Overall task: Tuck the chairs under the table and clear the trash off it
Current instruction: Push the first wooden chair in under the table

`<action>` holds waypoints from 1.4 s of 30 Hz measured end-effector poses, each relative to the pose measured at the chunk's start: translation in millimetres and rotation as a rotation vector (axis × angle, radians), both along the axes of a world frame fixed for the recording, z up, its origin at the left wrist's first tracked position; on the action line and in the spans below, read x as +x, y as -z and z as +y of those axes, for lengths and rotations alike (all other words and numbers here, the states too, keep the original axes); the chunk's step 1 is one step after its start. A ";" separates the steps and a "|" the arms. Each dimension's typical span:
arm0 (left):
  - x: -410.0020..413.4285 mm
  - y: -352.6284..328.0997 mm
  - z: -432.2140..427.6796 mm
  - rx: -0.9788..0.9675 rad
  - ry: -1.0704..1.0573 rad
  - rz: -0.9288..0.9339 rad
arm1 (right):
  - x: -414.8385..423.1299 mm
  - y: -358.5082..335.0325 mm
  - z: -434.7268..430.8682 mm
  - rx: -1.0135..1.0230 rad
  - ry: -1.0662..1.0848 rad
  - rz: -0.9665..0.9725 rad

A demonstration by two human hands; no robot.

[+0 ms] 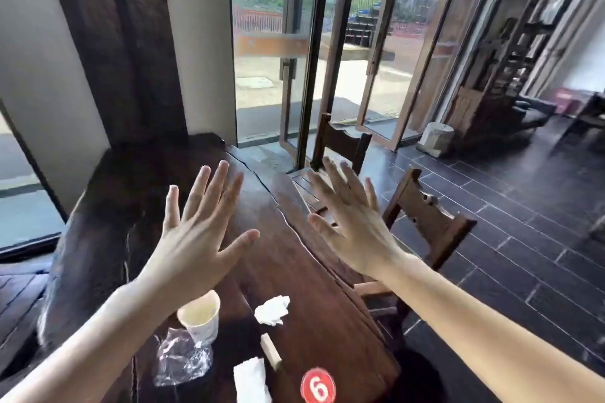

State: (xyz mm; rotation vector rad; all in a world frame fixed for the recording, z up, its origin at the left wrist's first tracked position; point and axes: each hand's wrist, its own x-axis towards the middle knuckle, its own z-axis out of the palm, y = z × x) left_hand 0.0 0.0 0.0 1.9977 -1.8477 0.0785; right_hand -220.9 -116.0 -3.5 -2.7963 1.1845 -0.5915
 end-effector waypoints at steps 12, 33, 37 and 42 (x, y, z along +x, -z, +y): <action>-147.3 104.8 -16.8 0.317 0.448 -0.027 | -178.9 111.2 92.3 0.322 0.473 0.064; -577.5 113.6 -81.4 0.265 0.811 -0.068 | -569.5 118.0 123.6 0.341 0.886 0.119; -615.6 115.0 -111.6 0.234 0.814 -0.088 | -601.7 123.0 101.5 0.302 0.889 0.146; -661.2 120.9 -170.9 0.210 0.783 -0.078 | -640.7 129.2 40.8 0.307 0.863 0.145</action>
